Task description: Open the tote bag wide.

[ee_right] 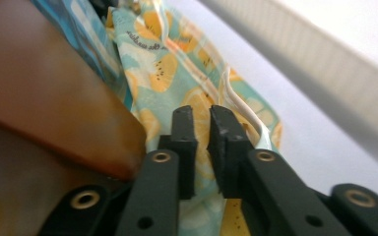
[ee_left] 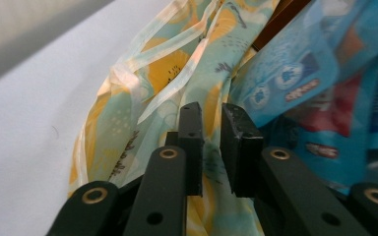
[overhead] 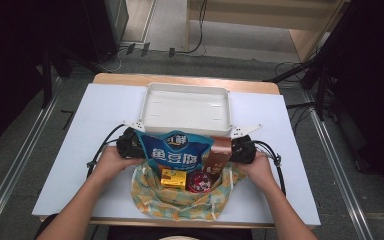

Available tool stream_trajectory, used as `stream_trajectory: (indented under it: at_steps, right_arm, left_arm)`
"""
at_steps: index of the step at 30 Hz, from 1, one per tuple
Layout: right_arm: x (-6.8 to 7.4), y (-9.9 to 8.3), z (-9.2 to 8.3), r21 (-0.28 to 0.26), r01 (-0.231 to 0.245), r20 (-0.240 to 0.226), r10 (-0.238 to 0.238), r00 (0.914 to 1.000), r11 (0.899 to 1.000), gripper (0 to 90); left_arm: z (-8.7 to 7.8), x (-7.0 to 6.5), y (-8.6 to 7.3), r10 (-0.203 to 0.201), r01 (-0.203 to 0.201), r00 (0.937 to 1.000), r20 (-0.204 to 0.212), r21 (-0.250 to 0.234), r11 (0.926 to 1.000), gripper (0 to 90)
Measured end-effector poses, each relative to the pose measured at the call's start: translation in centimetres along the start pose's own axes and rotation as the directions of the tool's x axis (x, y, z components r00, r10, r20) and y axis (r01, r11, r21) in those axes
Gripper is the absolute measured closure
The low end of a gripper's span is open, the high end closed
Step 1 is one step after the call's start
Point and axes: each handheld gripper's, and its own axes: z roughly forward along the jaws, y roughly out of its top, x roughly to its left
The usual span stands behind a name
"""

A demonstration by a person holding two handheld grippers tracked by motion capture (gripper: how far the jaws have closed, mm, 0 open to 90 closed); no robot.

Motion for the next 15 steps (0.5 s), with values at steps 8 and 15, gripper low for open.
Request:
stream_trajectory:
  at_steps: [8, 15]
  right_arm:
    - [0.0, 0.5, -2.0, -0.034, -0.057, 0.057, 0.059, 0.9966, 0.998, 62.2]
    - [0.2, 0.7, -2.8, -0.037, -0.057, 0.081, 0.060, 0.9949, 0.998, 52.9]
  left_arm:
    - [-1.4, -0.7, 0.3, 0.016, -0.017, 0.9995, -0.025, -0.025, 0.9996, 65.8]
    - [-2.5, -1.2, 0.5, 0.021, -0.022, 0.9992, -0.034, -0.025, 0.9994, 56.7]
